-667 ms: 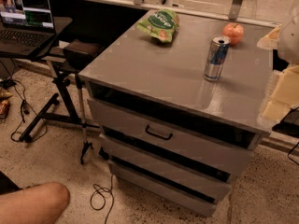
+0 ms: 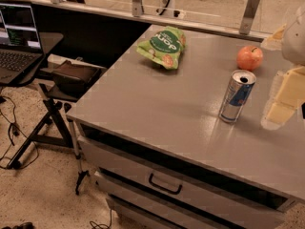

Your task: Pick redbull can

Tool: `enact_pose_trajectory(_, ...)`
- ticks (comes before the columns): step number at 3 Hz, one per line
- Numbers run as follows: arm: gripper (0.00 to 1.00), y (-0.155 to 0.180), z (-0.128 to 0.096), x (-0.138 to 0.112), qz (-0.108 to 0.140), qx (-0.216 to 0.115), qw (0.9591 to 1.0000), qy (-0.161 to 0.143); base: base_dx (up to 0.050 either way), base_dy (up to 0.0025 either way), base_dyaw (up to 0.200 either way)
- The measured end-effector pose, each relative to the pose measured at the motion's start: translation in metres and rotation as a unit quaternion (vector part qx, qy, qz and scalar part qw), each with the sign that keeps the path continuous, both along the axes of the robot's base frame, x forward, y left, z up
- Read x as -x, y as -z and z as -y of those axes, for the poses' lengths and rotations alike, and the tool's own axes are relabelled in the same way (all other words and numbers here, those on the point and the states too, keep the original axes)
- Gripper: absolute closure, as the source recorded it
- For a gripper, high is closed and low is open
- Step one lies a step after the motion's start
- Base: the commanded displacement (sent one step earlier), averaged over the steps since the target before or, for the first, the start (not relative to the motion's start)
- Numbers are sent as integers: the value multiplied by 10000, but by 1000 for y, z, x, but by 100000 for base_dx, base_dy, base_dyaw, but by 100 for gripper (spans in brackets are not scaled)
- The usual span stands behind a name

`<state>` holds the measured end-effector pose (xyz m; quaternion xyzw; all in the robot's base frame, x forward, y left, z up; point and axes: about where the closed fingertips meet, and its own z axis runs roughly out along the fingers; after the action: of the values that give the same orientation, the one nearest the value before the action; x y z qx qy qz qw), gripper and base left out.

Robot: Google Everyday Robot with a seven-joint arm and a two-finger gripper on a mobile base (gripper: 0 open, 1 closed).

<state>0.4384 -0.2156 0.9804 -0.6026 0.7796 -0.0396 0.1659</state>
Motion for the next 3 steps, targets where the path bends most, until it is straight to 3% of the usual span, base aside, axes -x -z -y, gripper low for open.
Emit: enact_pose_trajectory(3,0,0,0,0,9,0,10000,0,1,0,-9263)
